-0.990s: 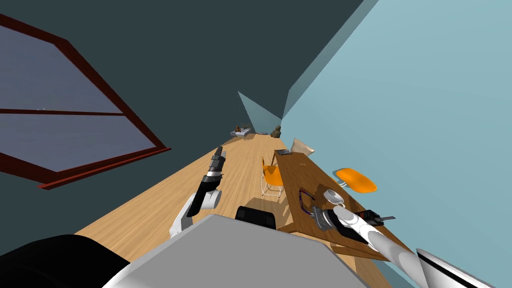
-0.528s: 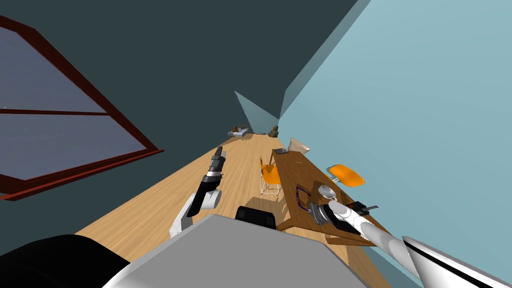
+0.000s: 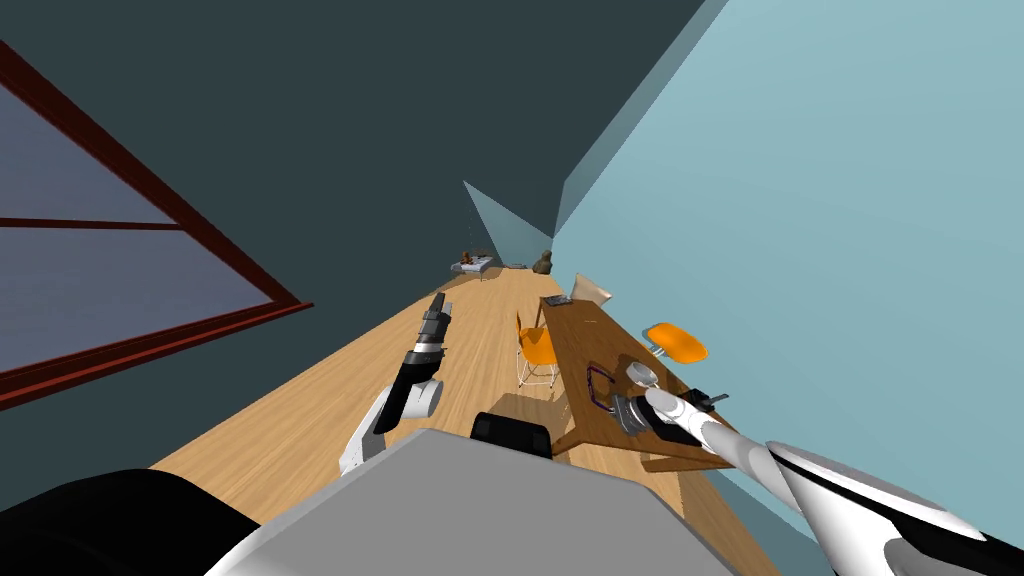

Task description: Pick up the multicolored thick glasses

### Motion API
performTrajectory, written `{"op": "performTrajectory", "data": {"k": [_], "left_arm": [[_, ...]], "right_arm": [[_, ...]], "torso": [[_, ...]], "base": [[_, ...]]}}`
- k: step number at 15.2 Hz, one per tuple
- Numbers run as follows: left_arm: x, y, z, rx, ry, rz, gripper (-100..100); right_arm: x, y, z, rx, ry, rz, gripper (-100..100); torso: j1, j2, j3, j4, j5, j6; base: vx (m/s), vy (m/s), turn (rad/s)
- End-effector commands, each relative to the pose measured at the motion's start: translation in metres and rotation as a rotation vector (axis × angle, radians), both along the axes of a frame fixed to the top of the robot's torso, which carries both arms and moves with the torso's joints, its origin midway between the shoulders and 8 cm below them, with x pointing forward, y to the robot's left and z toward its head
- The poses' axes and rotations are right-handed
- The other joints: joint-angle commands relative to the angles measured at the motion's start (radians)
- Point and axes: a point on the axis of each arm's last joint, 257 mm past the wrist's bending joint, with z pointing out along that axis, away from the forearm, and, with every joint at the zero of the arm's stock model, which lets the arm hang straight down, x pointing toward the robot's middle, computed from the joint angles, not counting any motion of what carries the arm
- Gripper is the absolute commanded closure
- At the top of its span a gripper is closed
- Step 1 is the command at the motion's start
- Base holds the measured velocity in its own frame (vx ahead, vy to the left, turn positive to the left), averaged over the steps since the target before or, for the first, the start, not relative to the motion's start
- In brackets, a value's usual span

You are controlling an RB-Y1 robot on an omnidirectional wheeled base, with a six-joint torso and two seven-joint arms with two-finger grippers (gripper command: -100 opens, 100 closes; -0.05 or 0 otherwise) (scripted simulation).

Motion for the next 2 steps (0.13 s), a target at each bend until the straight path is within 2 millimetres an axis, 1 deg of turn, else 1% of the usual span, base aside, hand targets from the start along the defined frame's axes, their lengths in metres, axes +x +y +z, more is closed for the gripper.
{"op": "performTrajectory", "data": {"k": [1, 2], "left_arm": [[0.0000, 0.0000, 0.0000, 0.000, 0.000, 0.000, 0], [0.0000, 0.0000, 0.0000, 0.000, 0.000, 0.000, 0]], "right_arm": [[-0.0014, -0.0023, -0.0005, -0.014, 0.016, 0.015, 100], [0.0011, -0.0007, 0.0001, -0.006, 0.004, 0.005, 100]], "torso": [[0.000, 0.000, 0.000, 0.000, 0.000, 0.000], [0.000, 0.000, 0.000, 0.000, 0.000, 0.000]], "base": [[-0.015, -0.014, -0.038], [-0.007, -0.009, -0.004]]}}
